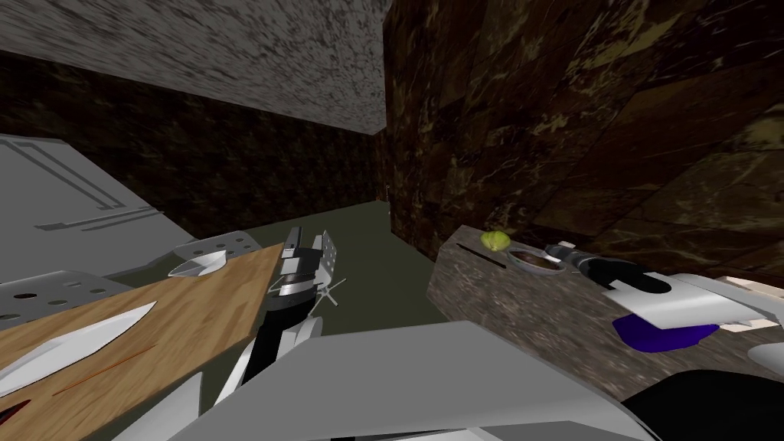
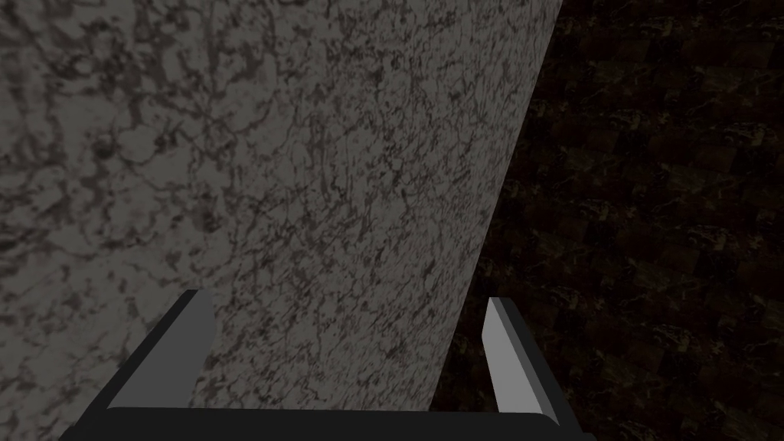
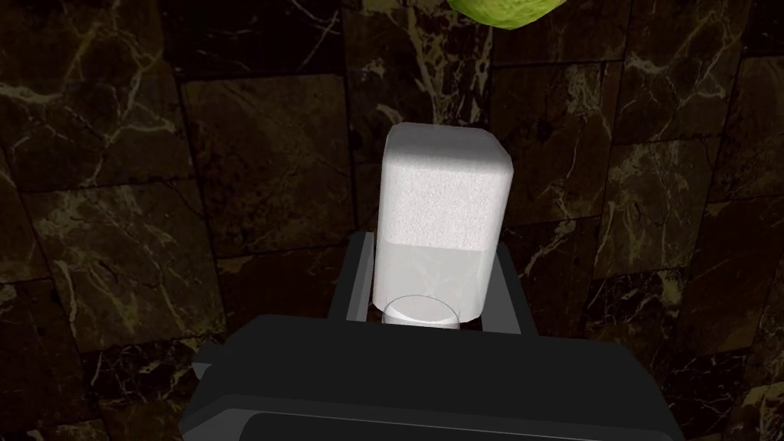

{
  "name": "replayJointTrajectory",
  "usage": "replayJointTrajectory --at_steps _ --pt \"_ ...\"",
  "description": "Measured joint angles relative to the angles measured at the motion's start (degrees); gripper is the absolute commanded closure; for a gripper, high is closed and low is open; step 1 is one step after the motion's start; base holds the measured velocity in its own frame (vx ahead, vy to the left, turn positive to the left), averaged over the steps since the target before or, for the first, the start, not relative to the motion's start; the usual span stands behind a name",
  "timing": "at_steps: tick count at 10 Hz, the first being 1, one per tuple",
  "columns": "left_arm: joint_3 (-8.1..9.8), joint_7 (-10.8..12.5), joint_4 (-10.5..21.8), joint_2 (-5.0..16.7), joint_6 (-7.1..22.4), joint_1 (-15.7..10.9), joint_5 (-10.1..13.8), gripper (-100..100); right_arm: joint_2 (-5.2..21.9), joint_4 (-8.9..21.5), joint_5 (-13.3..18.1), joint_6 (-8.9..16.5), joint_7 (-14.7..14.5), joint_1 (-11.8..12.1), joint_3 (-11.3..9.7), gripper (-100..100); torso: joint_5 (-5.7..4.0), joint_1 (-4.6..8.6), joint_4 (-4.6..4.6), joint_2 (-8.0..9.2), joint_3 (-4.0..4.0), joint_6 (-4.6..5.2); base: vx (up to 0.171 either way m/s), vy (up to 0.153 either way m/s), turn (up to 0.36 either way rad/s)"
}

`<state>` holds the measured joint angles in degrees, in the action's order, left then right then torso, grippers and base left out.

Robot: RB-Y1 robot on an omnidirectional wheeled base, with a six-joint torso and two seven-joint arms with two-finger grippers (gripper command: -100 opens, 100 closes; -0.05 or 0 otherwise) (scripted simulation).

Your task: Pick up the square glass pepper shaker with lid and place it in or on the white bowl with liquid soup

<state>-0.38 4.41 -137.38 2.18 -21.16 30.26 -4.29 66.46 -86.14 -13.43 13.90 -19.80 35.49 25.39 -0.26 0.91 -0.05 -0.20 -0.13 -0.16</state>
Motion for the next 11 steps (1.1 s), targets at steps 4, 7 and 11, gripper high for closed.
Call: replayJointTrajectory --at_steps 4,7,11 --pt "0.0 0.0 0.0 0.0 0.0 0.0 0.0 0 4.8 -2.9 0.7 2.9 -3.3 5.5 -1.6 100 0.03 0.04 -0.09 -0.18 -0.13 -0.02 0.061 -0.132 0.028" --pt "0.0 0.0 0.0 0.0 0.0 0.0 0.0 0 8.0 -3.7 1.9 4.9 -6.0 8.0 -3.8 100 0.06 0.03 -0.17 -0.24 -0.21 -0.01 0.06 -0.138 0.031" --pt "-0.01 0.0 0.0 0.0 0.0 0.0 0.0 0 9.0 -4.1 2.2 5.5 -6.9 9.4 -4.2 -100 0.22 -0.57 -0.16 -0.07 -0.12 -0.02 0.006 -0.021 0.004"
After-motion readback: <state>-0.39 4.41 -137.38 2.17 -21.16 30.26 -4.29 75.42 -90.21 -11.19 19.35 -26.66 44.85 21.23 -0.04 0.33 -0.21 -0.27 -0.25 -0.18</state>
